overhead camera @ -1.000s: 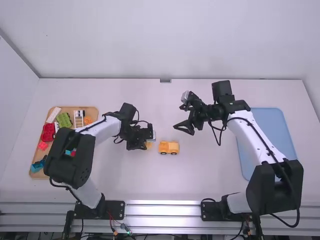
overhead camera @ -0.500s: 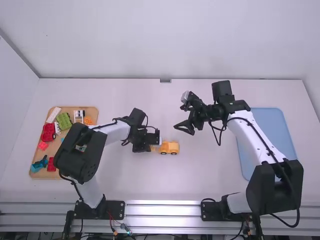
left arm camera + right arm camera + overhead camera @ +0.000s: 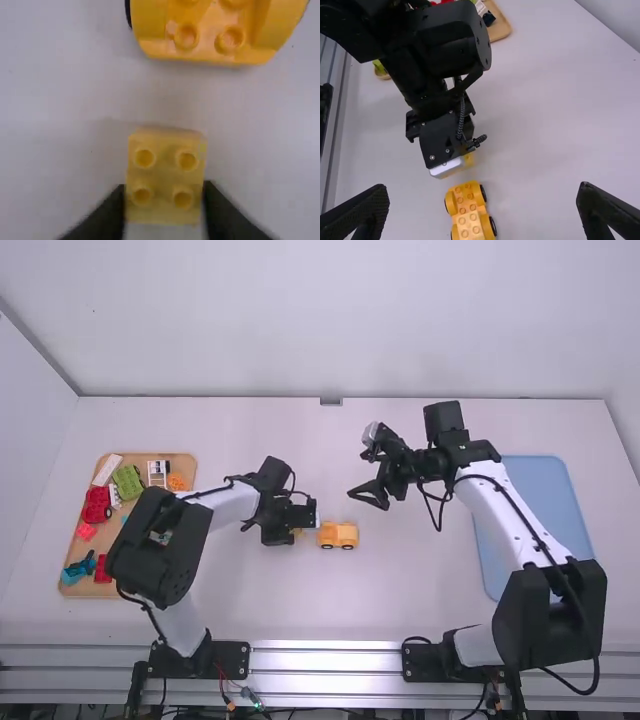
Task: Assemble lego blocks to make yellow taxi
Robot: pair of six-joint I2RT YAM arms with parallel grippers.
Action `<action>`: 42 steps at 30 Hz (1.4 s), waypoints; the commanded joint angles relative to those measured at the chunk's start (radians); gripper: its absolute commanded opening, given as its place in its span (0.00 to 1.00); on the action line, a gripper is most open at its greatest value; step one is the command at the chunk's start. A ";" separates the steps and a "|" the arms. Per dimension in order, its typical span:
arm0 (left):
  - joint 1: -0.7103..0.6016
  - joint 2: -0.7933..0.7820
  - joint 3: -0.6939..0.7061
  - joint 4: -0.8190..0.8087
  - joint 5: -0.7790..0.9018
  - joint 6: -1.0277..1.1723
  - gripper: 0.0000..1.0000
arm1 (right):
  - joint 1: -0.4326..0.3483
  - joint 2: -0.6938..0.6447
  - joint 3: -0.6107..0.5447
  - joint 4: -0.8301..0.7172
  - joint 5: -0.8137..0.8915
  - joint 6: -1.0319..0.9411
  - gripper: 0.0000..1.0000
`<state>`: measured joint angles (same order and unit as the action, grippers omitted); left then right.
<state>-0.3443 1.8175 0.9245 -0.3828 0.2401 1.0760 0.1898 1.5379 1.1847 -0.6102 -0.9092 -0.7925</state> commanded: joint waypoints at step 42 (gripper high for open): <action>0.343 0.193 -0.168 0.396 0.904 0.235 0.95 | 0.000 -0.008 -0.021 -0.023 -0.044 -0.113 0.99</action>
<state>0.0017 1.9869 0.7460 0.0200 1.1072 1.2591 0.1894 1.5379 1.1740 -0.6308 -0.9321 -0.8970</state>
